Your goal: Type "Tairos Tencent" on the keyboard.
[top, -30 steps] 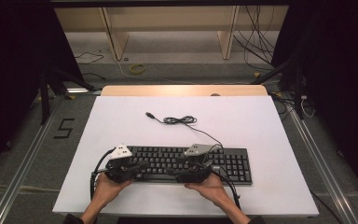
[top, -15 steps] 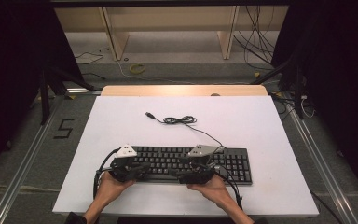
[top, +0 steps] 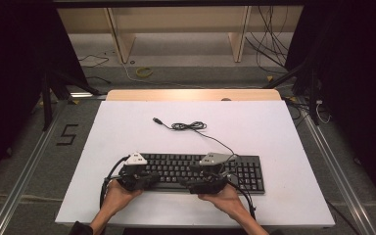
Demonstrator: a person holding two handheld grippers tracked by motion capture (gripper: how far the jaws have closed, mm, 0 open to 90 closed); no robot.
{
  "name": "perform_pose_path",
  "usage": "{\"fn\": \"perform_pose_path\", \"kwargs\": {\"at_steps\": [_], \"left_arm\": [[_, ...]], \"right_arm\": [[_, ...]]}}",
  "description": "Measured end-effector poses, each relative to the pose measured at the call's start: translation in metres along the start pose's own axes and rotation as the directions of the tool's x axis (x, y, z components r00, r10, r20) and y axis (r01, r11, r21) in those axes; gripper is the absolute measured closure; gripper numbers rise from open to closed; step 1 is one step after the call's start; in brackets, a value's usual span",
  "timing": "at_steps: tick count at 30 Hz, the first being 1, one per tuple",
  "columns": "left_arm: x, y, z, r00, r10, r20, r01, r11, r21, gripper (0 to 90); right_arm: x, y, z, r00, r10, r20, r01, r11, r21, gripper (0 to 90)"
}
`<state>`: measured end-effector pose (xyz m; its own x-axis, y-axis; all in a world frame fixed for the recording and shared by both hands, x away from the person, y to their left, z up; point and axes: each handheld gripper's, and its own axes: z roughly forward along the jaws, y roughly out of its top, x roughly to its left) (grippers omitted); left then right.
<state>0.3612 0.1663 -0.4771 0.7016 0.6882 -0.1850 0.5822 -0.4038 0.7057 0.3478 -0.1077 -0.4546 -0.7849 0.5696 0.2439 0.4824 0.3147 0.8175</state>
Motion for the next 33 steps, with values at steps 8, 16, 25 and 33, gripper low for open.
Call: {"fn": "perform_pose_path", "kwargs": {"at_steps": [8,16,25,33], "left_arm": [[0.0,-0.002,0.002,1.0,0.001,-0.008,-0.001,0.9999,0.012,89.7],[-0.001,0.002,-0.004,0.9999,-0.014,-0.004,0.014,0.9998,-0.012,87.8],[0.003,0.007,-0.016,0.9987,-0.05,0.01,0.051,0.9956,-0.079,71.1],[0.011,0.012,-0.021,0.994,-0.109,-0.011,0.107,0.9877,-0.114,50.5]], "right_arm": [[0.0,-0.001,-0.003,1.0,0.0,0.003,0.0,1.0,-0.003,36.4],[-0.001,-0.003,-0.007,1.0,0.005,0.005,-0.005,1.0,-0.008,36.0],[0.0,-0.003,-0.008,1.0,0.007,-0.001,-0.007,1.0,-0.01,35.5],[0.0,-0.004,-0.008,1.0,0.006,-0.005,-0.006,1.0,-0.009,34.5]]}}
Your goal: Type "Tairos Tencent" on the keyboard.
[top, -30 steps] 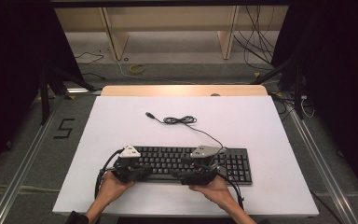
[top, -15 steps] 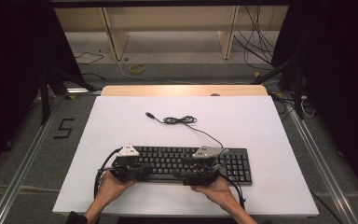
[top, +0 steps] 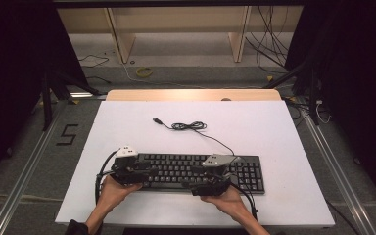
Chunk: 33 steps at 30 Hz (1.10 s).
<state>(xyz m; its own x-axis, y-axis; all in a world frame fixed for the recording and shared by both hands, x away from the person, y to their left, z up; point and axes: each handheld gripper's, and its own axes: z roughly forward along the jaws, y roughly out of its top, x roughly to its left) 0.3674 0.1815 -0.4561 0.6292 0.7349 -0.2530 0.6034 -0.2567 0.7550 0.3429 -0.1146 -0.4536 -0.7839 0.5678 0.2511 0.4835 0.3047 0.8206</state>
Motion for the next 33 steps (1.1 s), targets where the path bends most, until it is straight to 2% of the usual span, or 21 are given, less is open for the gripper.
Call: {"fn": "perform_pose_path", "kwargs": {"at_steps": [7,16,27,33], "left_arm": [[0.006,0.005,-0.001,0.9996,-0.022,-0.019,0.022,0.9996,-0.018,41.8],[0.011,0.008,0.003,0.9989,-0.036,-0.03,0.035,0.9993,-0.008,36.3],[0.016,0.009,0.007,0.9982,-0.04,-0.045,0.041,0.9992,0.005,34.4],[0.017,0.01,0.009,0.9976,-0.042,-0.055,0.043,0.9989,0.018,36.9]], "right_arm": [[0.001,0.0,0.0,1.0,-0.001,-0.001,0.001,1.0,0.001,34.2],[0.003,0.0,-0.002,1.0,-0.003,-0.003,0.003,1.0,-0.005,33.5],[0.004,-0.001,-0.003,1.0,-0.004,-0.006,0.004,1.0,-0.004,33.4],[0.004,-0.001,-0.003,1.0,-0.005,-0.008,0.005,1.0,-0.004,33.3]]}}
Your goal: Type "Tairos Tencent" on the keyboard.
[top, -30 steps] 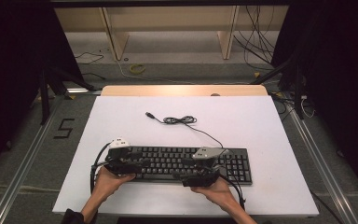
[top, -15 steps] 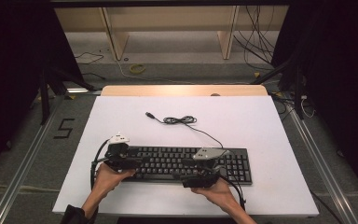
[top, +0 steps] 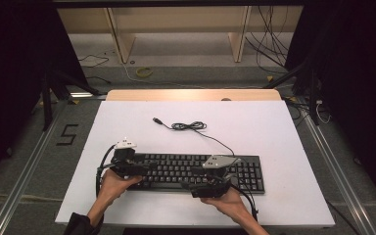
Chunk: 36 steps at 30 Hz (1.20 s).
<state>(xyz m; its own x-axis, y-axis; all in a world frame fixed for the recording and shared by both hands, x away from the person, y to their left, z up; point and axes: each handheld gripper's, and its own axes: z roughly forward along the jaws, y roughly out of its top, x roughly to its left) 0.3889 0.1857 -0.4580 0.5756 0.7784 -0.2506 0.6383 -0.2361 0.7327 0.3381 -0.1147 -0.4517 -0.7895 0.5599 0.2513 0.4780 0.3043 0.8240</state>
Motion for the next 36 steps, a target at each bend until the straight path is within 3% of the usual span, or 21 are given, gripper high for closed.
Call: {"fn": "perform_pose_path", "kwargs": {"at_steps": [4,13,20,25,36], "left_arm": [[0.001,0.001,0.002,0.9999,-0.004,-0.014,0.004,0.9999,0.01,41.8],[0.003,0.0,0.005,0.9998,0.017,-0.014,-0.017,0.999,0.042,70.4],[0.0,0.0,0.01,0.9988,0.048,-0.011,-0.047,0.9967,0.066,83.2],[0.0,-0.001,0.014,0.9982,0.06,-0.009,-0.059,0.9956,0.073,88.9],[-0.003,-0.002,0.021,0.9969,0.078,-0.003,-0.078,0.9922,0.098,89.4]], "right_arm": [[0.0,0.0,0.0,1.0,-0.001,0.0,0.001,1.0,0.0,33.3],[0.001,0.0,0.001,1.0,-0.002,-0.001,0.002,1.0,0.0,33.2],[0.001,0.0,0.001,1.0,0.0,-0.003,0.0,1.0,0.001,33.2],[0.001,-0.001,0.001,1.0,0.001,-0.004,-0.001,1.0,0.004,33.2],[0.001,-0.001,0.002,1.0,0.001,-0.005,-0.001,1.0,0.008,33.2]]}}
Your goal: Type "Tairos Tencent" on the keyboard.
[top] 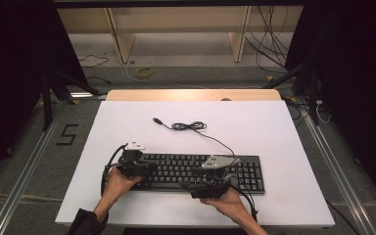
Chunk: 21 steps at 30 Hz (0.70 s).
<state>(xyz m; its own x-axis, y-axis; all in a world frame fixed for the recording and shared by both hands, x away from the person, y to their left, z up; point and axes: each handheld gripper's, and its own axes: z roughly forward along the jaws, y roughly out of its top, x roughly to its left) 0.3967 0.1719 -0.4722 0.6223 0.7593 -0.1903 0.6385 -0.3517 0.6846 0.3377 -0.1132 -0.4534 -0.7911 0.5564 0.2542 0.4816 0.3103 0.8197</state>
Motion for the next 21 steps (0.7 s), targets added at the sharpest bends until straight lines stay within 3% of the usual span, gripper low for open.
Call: {"fn": "perform_pose_path", "kwargs": {"at_steps": [6,18,21], "left_arm": [[-0.0003,-0.0009,0.0017,1.0,-0.003,-0.001,0.003,0.9998,0.019,89.4],[-0.001,-0.002,0.0009,0.9999,-0.014,0.003,0.014,0.9999,0.01,89.2],[-0.001,-0.0019,-0.0018,0.9996,-0.025,0.01,0.025,0.9997,-0.005,83.9]], "right_arm": [[-0.0001,0.0,0.0,1.0,0.001,0.001,-0.001,1.0,0.001,33.2],[-0.0006,0.0,-0.0002,1.0,0.001,0.004,-0.001,1.0,0.0,33.2],[-0.0011,0.0003,0.0004,1.0,0.002,0.007,-0.002,1.0,-0.001,33.4]]}}
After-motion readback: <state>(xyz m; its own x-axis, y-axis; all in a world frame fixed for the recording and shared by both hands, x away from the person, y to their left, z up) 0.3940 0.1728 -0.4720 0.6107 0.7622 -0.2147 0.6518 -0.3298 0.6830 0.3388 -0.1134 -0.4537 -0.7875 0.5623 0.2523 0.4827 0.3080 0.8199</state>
